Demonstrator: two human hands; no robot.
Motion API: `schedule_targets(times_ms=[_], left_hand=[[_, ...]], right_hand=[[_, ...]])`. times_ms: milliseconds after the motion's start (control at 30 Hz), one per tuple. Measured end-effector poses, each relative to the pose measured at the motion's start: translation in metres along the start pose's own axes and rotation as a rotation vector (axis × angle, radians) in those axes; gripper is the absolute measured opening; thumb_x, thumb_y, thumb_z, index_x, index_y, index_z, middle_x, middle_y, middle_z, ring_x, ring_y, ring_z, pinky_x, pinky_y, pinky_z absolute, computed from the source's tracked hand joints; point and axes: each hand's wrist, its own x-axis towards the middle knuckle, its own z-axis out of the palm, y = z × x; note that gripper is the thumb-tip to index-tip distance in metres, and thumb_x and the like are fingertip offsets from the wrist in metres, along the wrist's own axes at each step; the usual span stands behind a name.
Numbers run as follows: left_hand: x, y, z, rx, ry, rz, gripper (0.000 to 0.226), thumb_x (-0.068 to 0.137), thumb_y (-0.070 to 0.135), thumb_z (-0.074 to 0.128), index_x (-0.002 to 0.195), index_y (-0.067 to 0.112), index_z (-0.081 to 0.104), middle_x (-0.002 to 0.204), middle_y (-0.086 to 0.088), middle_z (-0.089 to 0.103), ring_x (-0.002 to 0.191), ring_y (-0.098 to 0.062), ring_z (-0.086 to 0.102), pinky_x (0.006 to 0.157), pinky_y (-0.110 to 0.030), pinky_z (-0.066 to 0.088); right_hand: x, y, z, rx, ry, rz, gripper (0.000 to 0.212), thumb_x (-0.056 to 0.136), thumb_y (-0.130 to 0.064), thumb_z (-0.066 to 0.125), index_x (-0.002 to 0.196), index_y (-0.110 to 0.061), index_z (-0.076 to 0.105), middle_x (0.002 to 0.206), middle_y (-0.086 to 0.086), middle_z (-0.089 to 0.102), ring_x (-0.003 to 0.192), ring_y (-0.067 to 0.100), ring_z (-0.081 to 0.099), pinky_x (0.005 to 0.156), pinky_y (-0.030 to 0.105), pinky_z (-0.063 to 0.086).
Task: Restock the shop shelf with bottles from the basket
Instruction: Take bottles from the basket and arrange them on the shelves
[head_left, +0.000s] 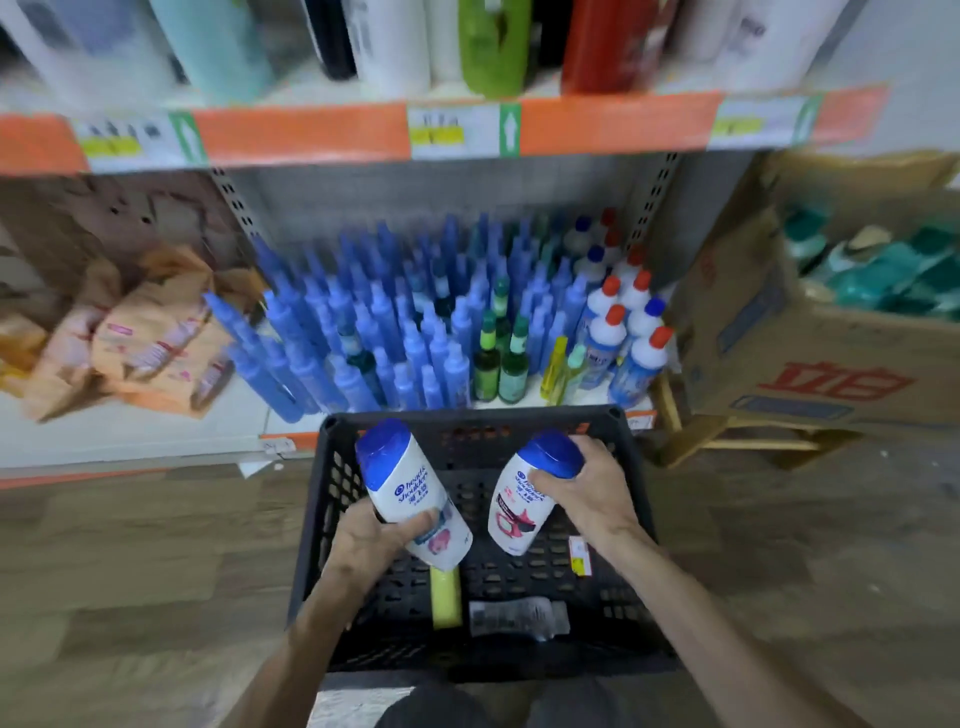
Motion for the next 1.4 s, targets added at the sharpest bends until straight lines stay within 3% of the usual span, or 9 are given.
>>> schedule_targets(times_ms=[167, 267, 500, 600, 667, 800, 900, 1100, 1400], left_hand=[[-0.092, 0.139, -0.046, 0.036, -0.012, -0.015, 0.013, 0.073, 0.014, 0.081, 0.081, 0.02, 0.074, 0.071, 0.015, 0.073, 0.063, 0.006, 0.066, 0.058, -0.009, 0.05], [-0.152, 0.232, -0.077, 0.087, -0.013, 0.012, 0.018, 0.07, 0.018, 0.084, 0.084, 0.02, 0.074, 0.074, 0.011, 0.074, 0.068, 0.001, 0.069, 0.068, -0.02, 0.057], [-0.288, 0.441, -0.155, 0.147, -0.041, 0.14, 0.041, 0.068, 0.02, 0.084, 0.105, 0.024, 0.066, 0.092, 0.014, 0.074, 0.089, -0.003, 0.068, 0.076, -0.019, 0.05], [-0.321, 0.509, -0.177, 0.222, -0.028, 0.252, 0.027, 0.072, 0.003, 0.079, 0.098, 0.007, 0.069, 0.076, 0.009, 0.075, 0.074, -0.005, 0.069, 0.063, -0.015, 0.049], [-0.341, 0.543, -0.18, 0.252, -0.014, 0.294, 0.016, 0.075, -0.001, 0.075, 0.086, 0.008, 0.068, 0.063, 0.011, 0.072, 0.065, -0.004, 0.066, 0.057, -0.013, 0.049], [-0.365, 0.581, -0.188, 0.23, 0.007, 0.34, 0.018, 0.076, 0.006, 0.077, 0.086, 0.016, 0.065, 0.071, 0.009, 0.074, 0.069, -0.005, 0.069, 0.064, -0.022, 0.057], [-0.372, 0.592, -0.195, 0.252, 0.016, 0.351, 0.026, 0.072, 0.016, 0.081, 0.094, 0.017, 0.066, 0.086, 0.003, 0.074, 0.08, -0.007, 0.07, 0.069, -0.026, 0.058], [-0.368, 0.611, -0.233, 0.224, 0.077, 0.365, 0.023, 0.071, 0.017, 0.082, 0.086, 0.022, 0.065, 0.085, 0.008, 0.071, 0.08, -0.007, 0.068, 0.065, -0.019, 0.054], [-0.29, 0.636, -0.363, 0.116, 0.056, 0.413, 0.023, 0.07, 0.022, 0.083, 0.089, 0.019, 0.07, 0.085, 0.008, 0.074, 0.076, -0.007, 0.071, 0.065, -0.02, 0.052]], right_hand=[[-0.071, -0.14, -0.081, -0.006, -0.041, -0.046, 0.041, 0.075, -0.021, 0.081, 0.109, -0.025, 0.061, 0.107, -0.004, 0.058, 0.095, 0.014, 0.059, 0.075, 0.021, 0.042], [-0.114, -0.231, -0.131, 0.036, -0.045, -0.05, 0.043, 0.075, -0.021, 0.081, 0.111, -0.029, 0.06, 0.108, -0.007, 0.061, 0.099, 0.013, 0.06, 0.08, 0.024, 0.043], [-0.201, -0.442, -0.25, 0.174, -0.02, -0.092, 0.043, 0.067, -0.023, 0.086, 0.097, -0.038, 0.059, 0.098, -0.013, 0.07, 0.097, 0.012, 0.066, 0.09, 0.034, 0.052], [-0.223, -0.512, -0.286, 0.256, -0.017, -0.173, 0.037, 0.073, -0.018, 0.083, 0.099, -0.033, 0.062, 0.1, -0.007, 0.071, 0.096, 0.013, 0.067, 0.087, 0.033, 0.052], [-0.233, -0.542, -0.305, 0.297, 0.02, -0.23, 0.034, 0.073, -0.02, 0.082, 0.101, -0.028, 0.065, 0.1, -0.006, 0.072, 0.093, 0.01, 0.068, 0.085, 0.031, 0.054], [-0.243, -0.579, -0.328, 0.363, 0.013, -0.3, 0.029, 0.078, -0.01, 0.079, 0.096, -0.027, 0.065, 0.093, -0.011, 0.071, 0.082, -0.002, 0.066, 0.07, 0.017, 0.048], [-0.245, -0.592, -0.332, 0.381, -0.01, -0.326, 0.023, 0.081, -0.012, 0.076, 0.094, -0.028, 0.066, 0.094, -0.01, 0.073, 0.087, 0.005, 0.069, 0.071, 0.019, 0.05], [-0.241, -0.634, -0.309, 0.336, -0.116, -0.415, 0.024, 0.083, -0.018, 0.074, 0.105, -0.026, 0.067, 0.098, -0.006, 0.076, 0.092, 0.012, 0.072, 0.084, 0.036, 0.056], [-0.207, -0.723, -0.201, 0.391, -0.114, -0.441, 0.026, 0.087, -0.008, 0.07, 0.112, -0.013, 0.065, 0.106, 0.003, 0.075, 0.099, 0.017, 0.071, 0.087, 0.035, 0.057]])
